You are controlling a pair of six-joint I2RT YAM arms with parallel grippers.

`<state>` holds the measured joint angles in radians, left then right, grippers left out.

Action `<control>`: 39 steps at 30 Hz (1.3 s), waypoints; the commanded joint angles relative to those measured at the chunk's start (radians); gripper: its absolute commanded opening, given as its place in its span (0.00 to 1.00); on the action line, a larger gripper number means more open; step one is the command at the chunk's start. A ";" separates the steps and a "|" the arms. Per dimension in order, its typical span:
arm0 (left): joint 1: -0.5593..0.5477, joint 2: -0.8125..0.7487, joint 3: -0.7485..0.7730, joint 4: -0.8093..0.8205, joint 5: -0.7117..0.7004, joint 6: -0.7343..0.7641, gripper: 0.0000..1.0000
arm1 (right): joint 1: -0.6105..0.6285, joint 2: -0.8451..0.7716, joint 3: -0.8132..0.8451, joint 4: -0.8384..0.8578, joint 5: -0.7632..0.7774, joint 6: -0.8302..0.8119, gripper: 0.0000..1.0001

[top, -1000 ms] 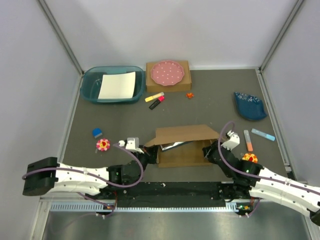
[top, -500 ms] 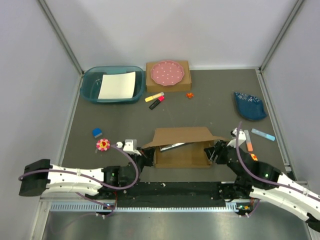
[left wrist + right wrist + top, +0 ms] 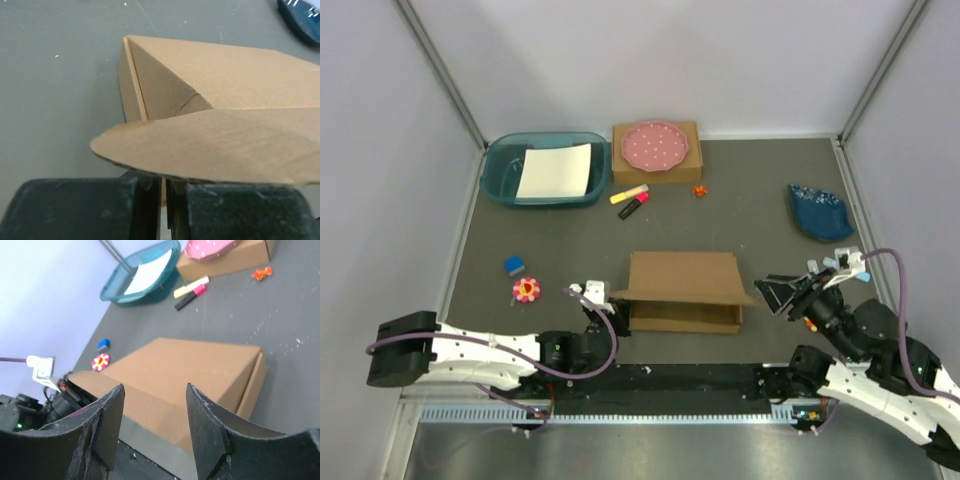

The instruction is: Fold the paper box

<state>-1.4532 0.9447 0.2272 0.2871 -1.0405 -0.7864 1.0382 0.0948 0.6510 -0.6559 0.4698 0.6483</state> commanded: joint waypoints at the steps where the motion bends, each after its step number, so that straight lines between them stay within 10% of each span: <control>1: -0.001 0.011 0.026 -0.164 0.042 -0.019 0.02 | 0.008 0.083 0.048 0.125 -0.003 -0.088 0.52; 16: -0.013 -0.263 0.060 -0.437 0.290 0.078 0.41 | 0.008 0.441 -0.224 0.452 -0.186 0.014 0.46; 24: -0.013 -0.441 0.149 -0.606 0.510 0.173 0.41 | 0.008 0.471 -0.312 0.493 -0.160 0.031 0.45; 31: -0.013 -0.647 0.317 -0.828 0.390 0.211 0.42 | 0.010 0.451 -0.333 0.503 -0.137 0.033 0.45; 39: -0.013 -0.626 0.296 -0.620 0.312 0.332 0.45 | 0.008 0.510 -0.385 0.506 -0.154 0.039 0.42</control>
<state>-1.4624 0.2699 0.5640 -0.4587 -0.6853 -0.5488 1.0382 0.5655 0.3191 -0.1295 0.3321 0.6731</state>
